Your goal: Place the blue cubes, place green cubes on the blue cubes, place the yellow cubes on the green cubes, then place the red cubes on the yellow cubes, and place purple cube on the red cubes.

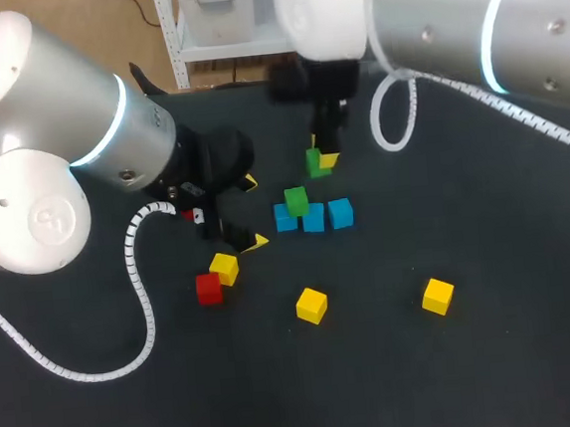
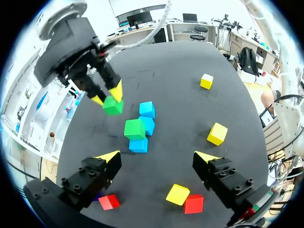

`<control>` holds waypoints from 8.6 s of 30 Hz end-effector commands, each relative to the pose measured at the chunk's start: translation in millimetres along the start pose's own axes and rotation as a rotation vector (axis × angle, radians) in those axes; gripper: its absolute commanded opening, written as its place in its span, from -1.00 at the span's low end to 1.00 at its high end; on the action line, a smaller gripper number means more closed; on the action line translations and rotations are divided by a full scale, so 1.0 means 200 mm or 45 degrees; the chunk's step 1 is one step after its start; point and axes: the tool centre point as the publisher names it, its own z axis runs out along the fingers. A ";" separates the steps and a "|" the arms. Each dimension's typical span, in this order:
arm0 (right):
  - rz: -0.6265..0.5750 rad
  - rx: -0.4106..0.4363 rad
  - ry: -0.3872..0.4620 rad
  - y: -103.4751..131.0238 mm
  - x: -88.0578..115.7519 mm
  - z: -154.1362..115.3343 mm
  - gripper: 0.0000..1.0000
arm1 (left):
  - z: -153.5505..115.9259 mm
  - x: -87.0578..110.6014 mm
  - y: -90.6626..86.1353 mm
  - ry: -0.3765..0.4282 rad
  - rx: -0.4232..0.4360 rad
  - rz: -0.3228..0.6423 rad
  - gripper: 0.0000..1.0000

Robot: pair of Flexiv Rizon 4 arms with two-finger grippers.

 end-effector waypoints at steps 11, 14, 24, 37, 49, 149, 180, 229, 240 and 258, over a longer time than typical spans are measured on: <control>0.023 0.152 0.028 0.29 0.04 0.09 -1.00 | 0.00 0.01 0.00 -0.008 0.002 0.004 1.00; 0.026 0.152 0.029 0.30 0.03 0.10 -1.00 | 0.00 0.01 0.00 -0.008 0.002 0.004 1.00; 0.038 0.139 0.040 0.33 0.03 0.15 -1.00 | 0.00 0.01 0.00 -0.008 0.002 0.004 1.00; 0.051 0.145 0.036 0.33 0.02 0.17 -1.00 | 0.00 0.01 0.00 -0.008 0.002 0.004 1.00; 0.059 0.149 0.034 0.29 0.02 0.17 -1.00 | 0.00 0.01 0.00 -0.008 0.002 0.004 1.00; 0.062 0.081 -0.006 0.23 0.02 0.19 -1.00 | 0.00 0.01 0.00 -0.008 0.002 0.004 1.00; 0.063 0.079 -0.001 0.24 0.02 0.19 -1.00 | 0.00 0.01 0.00 -0.008 0.002 0.004 1.00; 0.213 0.262 -0.051 0.35 0.27 -0.11 1.00 | 0.00 0.01 0.00 -0.008 0.002 0.004 1.00; 0.233 0.251 -0.034 0.52 0.34 -0.17 1.00 | 0.00 0.01 0.00 -0.008 0.002 0.004 1.00; 0.226 0.288 -0.065 0.57 0.37 -0.23 1.00 | -0.02 -0.03 -0.03 0.010 0.036 0.058 1.00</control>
